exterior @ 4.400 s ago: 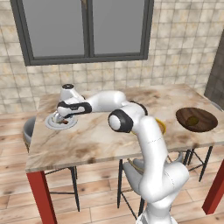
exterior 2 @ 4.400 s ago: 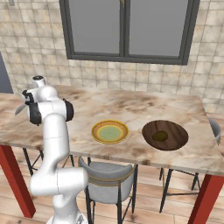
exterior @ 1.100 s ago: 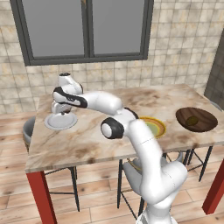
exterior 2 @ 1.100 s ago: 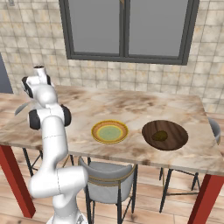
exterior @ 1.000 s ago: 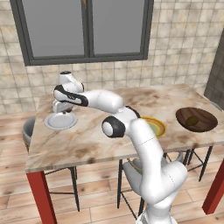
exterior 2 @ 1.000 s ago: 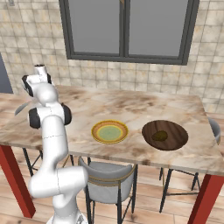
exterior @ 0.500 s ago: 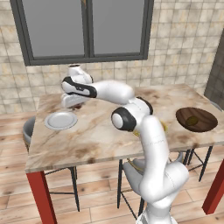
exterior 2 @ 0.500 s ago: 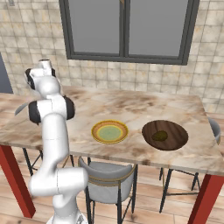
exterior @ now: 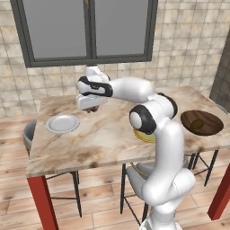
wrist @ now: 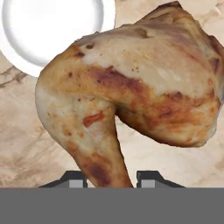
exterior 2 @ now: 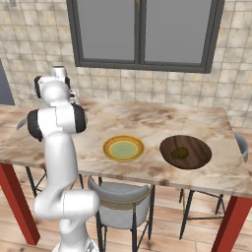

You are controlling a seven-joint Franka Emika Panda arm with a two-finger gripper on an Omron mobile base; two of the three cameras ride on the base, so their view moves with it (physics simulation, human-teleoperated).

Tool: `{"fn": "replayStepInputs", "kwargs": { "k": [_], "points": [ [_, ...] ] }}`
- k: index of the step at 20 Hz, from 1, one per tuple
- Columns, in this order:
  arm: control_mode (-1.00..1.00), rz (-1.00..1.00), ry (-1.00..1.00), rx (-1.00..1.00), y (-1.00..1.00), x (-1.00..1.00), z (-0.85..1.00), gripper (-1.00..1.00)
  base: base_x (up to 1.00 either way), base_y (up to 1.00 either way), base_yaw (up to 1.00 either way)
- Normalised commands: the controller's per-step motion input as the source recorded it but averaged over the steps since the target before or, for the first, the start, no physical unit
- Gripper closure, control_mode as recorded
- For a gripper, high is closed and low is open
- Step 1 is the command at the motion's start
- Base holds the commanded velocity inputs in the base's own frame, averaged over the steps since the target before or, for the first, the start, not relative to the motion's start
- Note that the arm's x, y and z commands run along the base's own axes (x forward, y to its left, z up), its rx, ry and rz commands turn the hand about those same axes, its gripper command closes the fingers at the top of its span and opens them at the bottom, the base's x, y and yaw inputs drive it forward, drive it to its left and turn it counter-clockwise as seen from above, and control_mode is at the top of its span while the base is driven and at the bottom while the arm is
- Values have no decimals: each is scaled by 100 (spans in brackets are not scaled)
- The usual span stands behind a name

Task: Pick the chicken drumstick and avocado from their plates and place them in the bowl. Then put the bowl in the fridge.

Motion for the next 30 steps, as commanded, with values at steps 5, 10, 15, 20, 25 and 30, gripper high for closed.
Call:
{"fn": "replayStepInputs", "kwargs": {
  "k": [5, 10, 15, 20, 25, 30],
  "points": [
    [-100, -15, -1, 1, -62, -47, 12, 100, 0, 0, 0],
    [-100, -18, -1, 0, -62, -42, 7, 100, 0, 0, 0],
    [-100, -20, 0, 0, -70, -31, 6, 100, 0, 0, 0],
    [-100, -17, 0, 0, -73, -29, 10, 100, 0, 0, 0],
    [-100, -16, 0, 0, -79, -29, 8, 100, 0, 0, 0],
    [-100, -11, 0, 0, -78, -22, 8, 100, 0, 0, 0]
  ]
}}
